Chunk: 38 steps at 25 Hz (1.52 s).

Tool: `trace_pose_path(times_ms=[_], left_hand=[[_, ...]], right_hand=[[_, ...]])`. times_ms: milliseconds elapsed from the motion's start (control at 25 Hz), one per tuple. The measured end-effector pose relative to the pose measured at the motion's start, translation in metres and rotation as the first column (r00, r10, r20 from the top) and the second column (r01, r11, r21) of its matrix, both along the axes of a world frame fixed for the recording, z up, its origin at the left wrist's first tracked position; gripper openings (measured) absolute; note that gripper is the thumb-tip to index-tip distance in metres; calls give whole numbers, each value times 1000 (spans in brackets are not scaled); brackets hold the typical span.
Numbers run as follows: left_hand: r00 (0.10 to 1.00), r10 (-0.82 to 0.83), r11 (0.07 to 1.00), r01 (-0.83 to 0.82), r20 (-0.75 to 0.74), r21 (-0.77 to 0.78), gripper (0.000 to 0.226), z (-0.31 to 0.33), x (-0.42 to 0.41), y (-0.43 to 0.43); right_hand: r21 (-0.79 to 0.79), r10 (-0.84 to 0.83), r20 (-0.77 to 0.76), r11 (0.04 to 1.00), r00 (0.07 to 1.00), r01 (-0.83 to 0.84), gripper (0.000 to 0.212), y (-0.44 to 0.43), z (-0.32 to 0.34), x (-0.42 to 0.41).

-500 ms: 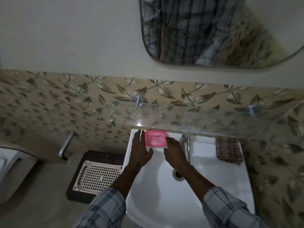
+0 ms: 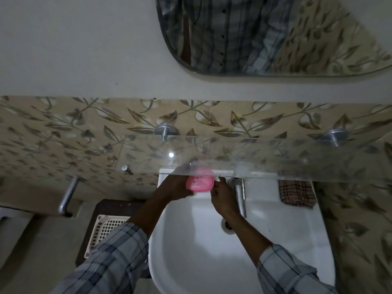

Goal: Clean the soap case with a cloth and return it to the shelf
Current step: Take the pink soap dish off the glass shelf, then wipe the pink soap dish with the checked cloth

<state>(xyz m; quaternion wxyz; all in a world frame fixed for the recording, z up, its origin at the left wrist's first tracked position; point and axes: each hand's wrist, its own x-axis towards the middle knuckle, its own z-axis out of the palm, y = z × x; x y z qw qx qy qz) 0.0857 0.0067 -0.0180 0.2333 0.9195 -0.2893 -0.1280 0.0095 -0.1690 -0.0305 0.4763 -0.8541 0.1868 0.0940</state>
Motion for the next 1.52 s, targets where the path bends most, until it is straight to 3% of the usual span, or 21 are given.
trace_pose_path(times_ms=[80, 200, 320, 400, 480, 520, 600, 680, 760, 800, 840, 880, 920, 960, 1000, 1160, 1240, 1320, 1360, 1440, 1520], left_hand=[[999, -23, 998, 26, 47, -63, 36, -4, -3, 1], [994, -24, 996, 34, 111, -82, 45, -5, -5, 3], [990, 42, 994, -28, 132, -106, 54, 3, -8, 1], [988, 124, 974, -104, 87, -202, 54, 14, -23, 0], [980, 180, 952, -152, 87, -265, 62, 26, -47, 1], [974, 212, 949, -186, 78, -253, 74, 32, -57, 1], [968, 250, 952, -249, -20, -180, 96, 44, -78, -5], [934, 307, 902, -346, -182, -258, 96, 51, -95, -12], [804, 430, 691, -586, -410, -424, 79, 53, -104, -13], [674, 391, 539, -720, -627, -438, 83, 54, -105, -13], [466, 212, 436, -832, -859, -343, 92, 52, -106, -12], [233, -28, 434, -873, -972, -222, 97, 50, -108, -10], [47, -215, 483, -863, -975, -149, 97, 49, -110, -9], [-65, -311, 529, -841, -948, -116, 94, 48, -114, -10], [-113, -351, 540, -835, -929, -102, 89, 48, -119, -12], [-34, -427, 367, -920, -904, -138, 78, 33, -136, -19], [16, -409, 328, -931, -912, -163, 76, 25, -141, -15], [15, -400, 305, -941, -916, -148, 71, 19, -145, -13], [16, -404, 289, -947, -915, -144, 68, 18, -147, -10], [5, -399, 270, -955, -917, -123, 67, 14, -152, -4], [-6, -377, 274, -956, -926, -106, 68, 12, -155, -3]], right_hand=[[-25, 25, 32, 999, 999, -24, 43, 0, 0, -1], [-63, 68, 54, 996, 996, -65, 36, -1, 0, 0], [-26, -73, 99, 997, 992, 76, 26, 2, 5, -1], [213, -205, 96, 960, 974, 181, 18, 0, 14, -8], [567, -259, -4, 795, 966, 215, 25, -1, 32, -26], [666, -267, -60, 707, 962, 238, 27, -2, 42, -32], [719, -294, -130, 630, 947, 294, 26, -4, 54, -45], [704, -310, -138, 637, 941, 313, 23, -6, 59, -55], [731, -261, -127, 627, 957, 268, 22, -13, 60, -68], [752, -219, -113, 619, 969, 227, 23, -18, 63, -75], [764, -169, -101, 618, 980, 185, 24, -21, 65, -81], [763, -125, -90, 628, 988, 149, 25, -24, 66, -85], [755, -95, -84, 644, 992, 126, 25, -27, 67, -86], [735, -78, -83, 668, 993, 114, 25, -30, 67, -86], [713, -72, -79, 692, 994, 107, 24, -32, 68, -86], [562, -129, -37, 817, 991, 127, 14, -56, 60, -91], [468, -198, -21, 864, 980, 185, 18, -84, 44, -98], [48, -185, 61, 982, 981, 182, 18, -126, 23, -102], [-195, -154, 58, 967, 986, 163, 29, -149, 13, -102], [-453, -59, -53, 891, 997, 29, 56, -190, -2, -97], [-655, 123, -140, 733, 982, -185, 75, -216, -12, -86]])
